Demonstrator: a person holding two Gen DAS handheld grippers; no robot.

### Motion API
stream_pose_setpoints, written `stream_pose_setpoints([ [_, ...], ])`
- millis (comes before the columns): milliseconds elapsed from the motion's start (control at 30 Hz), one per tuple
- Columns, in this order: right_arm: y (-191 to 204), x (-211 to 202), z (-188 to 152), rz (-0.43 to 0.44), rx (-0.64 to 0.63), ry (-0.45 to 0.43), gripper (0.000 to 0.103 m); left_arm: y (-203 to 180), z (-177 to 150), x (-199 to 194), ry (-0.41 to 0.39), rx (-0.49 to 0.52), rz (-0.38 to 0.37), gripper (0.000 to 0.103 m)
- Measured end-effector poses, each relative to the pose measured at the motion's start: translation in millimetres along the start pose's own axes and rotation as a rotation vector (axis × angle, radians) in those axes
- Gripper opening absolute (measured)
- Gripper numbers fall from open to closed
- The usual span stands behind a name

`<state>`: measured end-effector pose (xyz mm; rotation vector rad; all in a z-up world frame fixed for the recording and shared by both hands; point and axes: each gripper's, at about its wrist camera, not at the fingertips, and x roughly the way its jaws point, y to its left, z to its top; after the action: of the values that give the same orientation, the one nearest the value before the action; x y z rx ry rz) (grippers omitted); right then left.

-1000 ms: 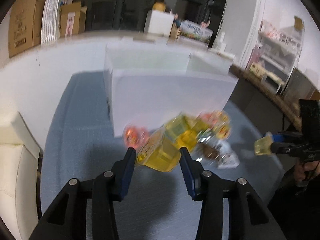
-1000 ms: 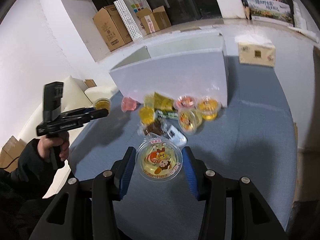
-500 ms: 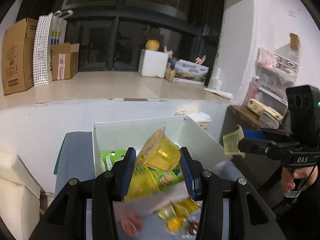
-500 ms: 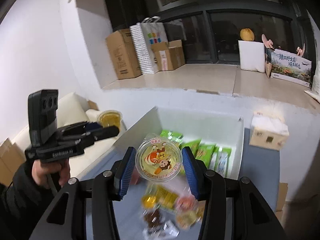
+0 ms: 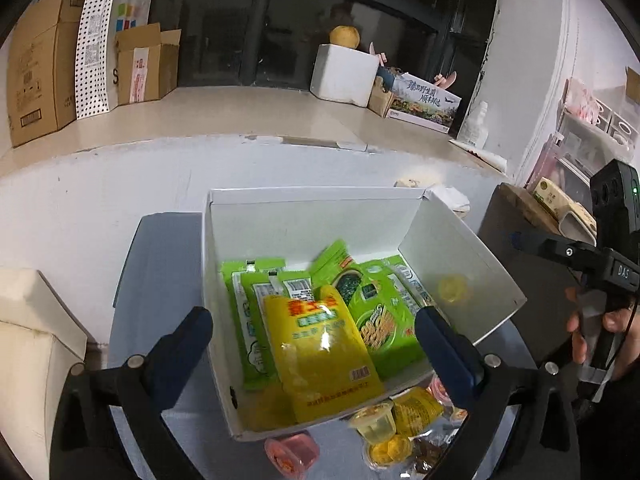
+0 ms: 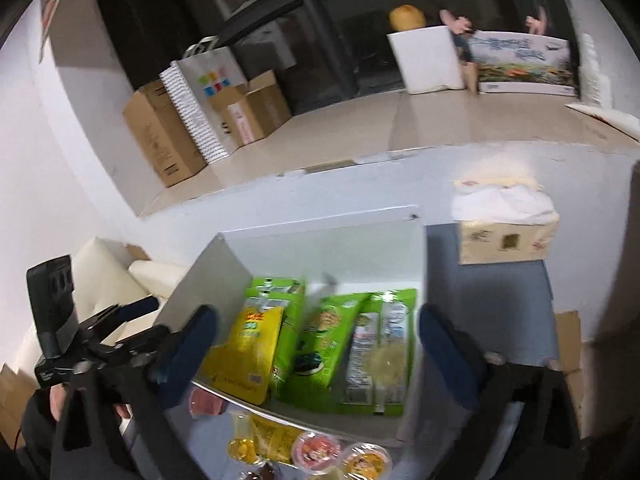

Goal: Organize snacks
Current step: 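Carry both jelly cups over the white box and release them inside, then grasp a pink jelly cup with the left tool while the right grasps a round jelly cup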

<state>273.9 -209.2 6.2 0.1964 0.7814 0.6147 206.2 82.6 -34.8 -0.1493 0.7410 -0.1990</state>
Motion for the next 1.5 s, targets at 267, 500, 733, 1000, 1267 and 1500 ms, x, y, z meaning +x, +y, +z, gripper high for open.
stream_pose_setpoints([
  [267,11,-47,-10,-0.005,-0.067,-0.117,0.103,-14,0,-29,-0.051,0.051,0.05,0.103],
  [500,19,-74,-30,0.001,-0.081,-0.141,0.103,-28,-14,-54,-0.069,0.059,0.042,0.103],
  [733,26,-81,-99,0.019,-0.078,-0.048,0.103,-42,-69,-80,-0.07,0.039,0.008,0.103],
  [1000,21,-50,-162,-0.101,0.023,0.06,0.103,-42,-116,-69,0.025,-0.005,-0.019,0.103],
  [1267,24,4,-161,-0.158,0.1,0.115,0.103,-24,-130,-69,0.034,-0.058,-0.016,0.103],
  [1500,21,42,-160,-0.244,0.107,0.157,0.056,-13,-138,-68,0.044,-0.083,-0.007,0.103],
])
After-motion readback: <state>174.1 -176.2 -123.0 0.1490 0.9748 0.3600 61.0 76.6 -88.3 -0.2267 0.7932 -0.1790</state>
